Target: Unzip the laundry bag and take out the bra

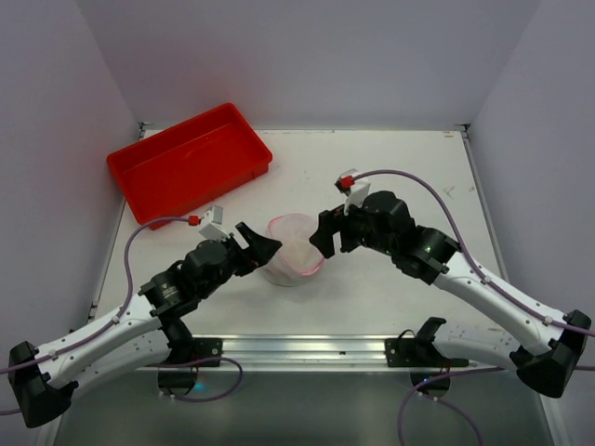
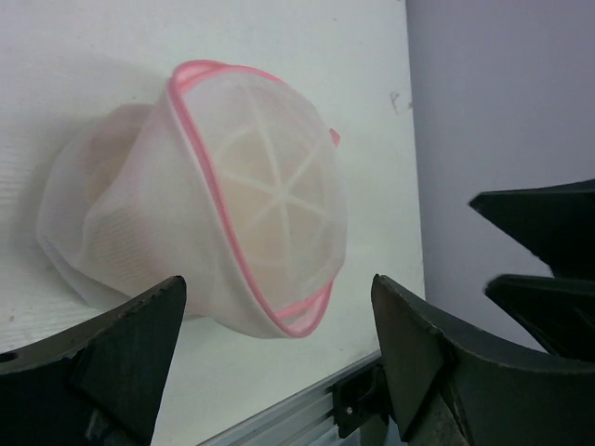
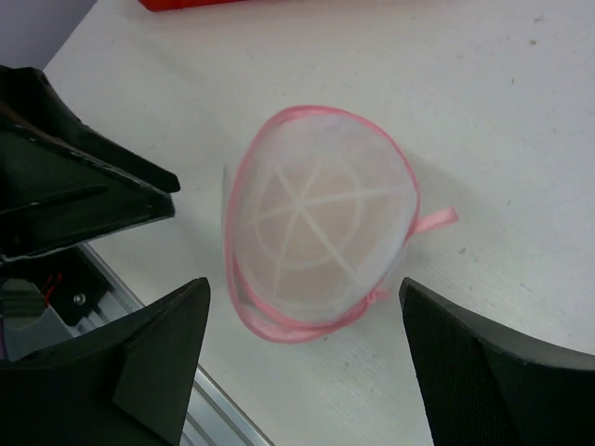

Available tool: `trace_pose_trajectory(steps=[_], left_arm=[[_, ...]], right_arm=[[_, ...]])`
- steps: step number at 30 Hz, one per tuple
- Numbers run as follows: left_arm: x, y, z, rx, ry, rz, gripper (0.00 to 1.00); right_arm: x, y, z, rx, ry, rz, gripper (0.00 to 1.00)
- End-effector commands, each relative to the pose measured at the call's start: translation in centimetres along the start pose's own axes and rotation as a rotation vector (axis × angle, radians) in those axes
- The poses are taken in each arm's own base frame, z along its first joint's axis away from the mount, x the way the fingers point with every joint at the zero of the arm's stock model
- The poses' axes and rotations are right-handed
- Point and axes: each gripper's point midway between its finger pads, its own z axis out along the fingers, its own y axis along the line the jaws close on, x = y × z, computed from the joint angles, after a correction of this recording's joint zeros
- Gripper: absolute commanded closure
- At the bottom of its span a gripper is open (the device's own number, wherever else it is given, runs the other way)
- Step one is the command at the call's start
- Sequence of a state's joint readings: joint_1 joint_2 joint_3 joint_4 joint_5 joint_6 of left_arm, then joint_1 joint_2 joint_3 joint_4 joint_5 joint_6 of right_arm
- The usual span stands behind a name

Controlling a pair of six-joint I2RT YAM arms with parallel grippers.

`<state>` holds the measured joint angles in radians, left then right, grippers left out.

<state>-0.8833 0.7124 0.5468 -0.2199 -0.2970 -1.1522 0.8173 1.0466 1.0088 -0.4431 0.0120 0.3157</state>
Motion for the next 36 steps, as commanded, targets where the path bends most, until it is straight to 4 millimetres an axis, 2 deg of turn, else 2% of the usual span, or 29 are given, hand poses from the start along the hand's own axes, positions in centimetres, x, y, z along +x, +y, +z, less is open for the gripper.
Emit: trace_pose_trajectory(steps=[1,4,5,8,12,15,17,20,21,22,23,24,25,31,33,34,36], left_arm=[[-1.2,2.8,0.0,-0.122,-0.065,0.059,0.17],[-1.3,3.7,0.5,-0.142,-0.08,0.065,0.19],[-1.5,3.5,0.8,-0.135,-0.083,0.069,0.2],[-1.5,3.5,1.9,-0.14,-0.076,0.085,0.21],[-1.1,4.6,3.5,-0.181,-0.057,0.11,0.29],[-0.5,5.6,4.3,-0.201,-0.041,0.113,0.35],[-0.2,5.9,4.7,-0.199,-0.036,0.112,0.42],[0.0,7.5,4.8,-0.252,-0.031,0.124,0.57],[-0.2,8.0,4.7,-0.268,-0.044,0.127,0.69],[0.0,8.9,4.7,-0.284,-0.047,0.125,0.76],[0.1,9.2,4.7,-0.285,-0.051,0.123,0.84],[0.0,9.5,4.8,-0.286,-0.053,0.117,0.97],[0.2,9.7,4.9,-0.286,-0.049,0.115,1.0],[2.0,10.7,6.2,-0.278,0.008,0.116,1.0],[2.7,11.4,6.4,-0.284,0.02,0.114,1.0],[2.8,11.6,6.5,-0.288,0.02,0.106,1.0],[3.4,12.5,6.5,-0.3,0.035,0.104,1.0]], right_arm=[[-0.7,1.0,1.1,0.015,0.027,-0.117,0.15],[-0.8,1.3,2.8,0.019,0.041,-0.138,0.15],[-0.7,1.3,4.1,0.025,0.044,-0.143,0.15],[-0.8,1.3,5.9,0.034,0.042,-0.15,0.15],[1.8,0.3,9.3,0.083,0.123,-0.157,0.15],[2.8,-0.4,10.6,0.124,0.138,-0.152,0.15],[3.9,-0.8,11.4,0.143,0.159,-0.14,0.15],[5.0,-1.9,11.5,0.189,0.168,-0.123,0.16],[5.1,-2.4,11.4,0.211,0.166,-0.124,0.16],[5.3,-3.3,11.2,0.247,0.164,-0.118,0.18],[5.4,-3.4,11.1,0.25,0.166,-0.116,0.19],[5.6,-3.9,11.1,0.256,0.169,-0.097,0.2],[5.7,-4.2,11.0,0.262,0.17,-0.088,0.2],[6.6,-5.9,10.4,0.313,0.187,-0.068,0.24],[6.1,-6.5,9.8,0.329,0.168,-0.041,0.25],[6.5,-7.2,9.5,0.344,0.172,-0.027,0.25],[5.9,-9.1,8.8,0.378,0.151,0.029,0.25]])
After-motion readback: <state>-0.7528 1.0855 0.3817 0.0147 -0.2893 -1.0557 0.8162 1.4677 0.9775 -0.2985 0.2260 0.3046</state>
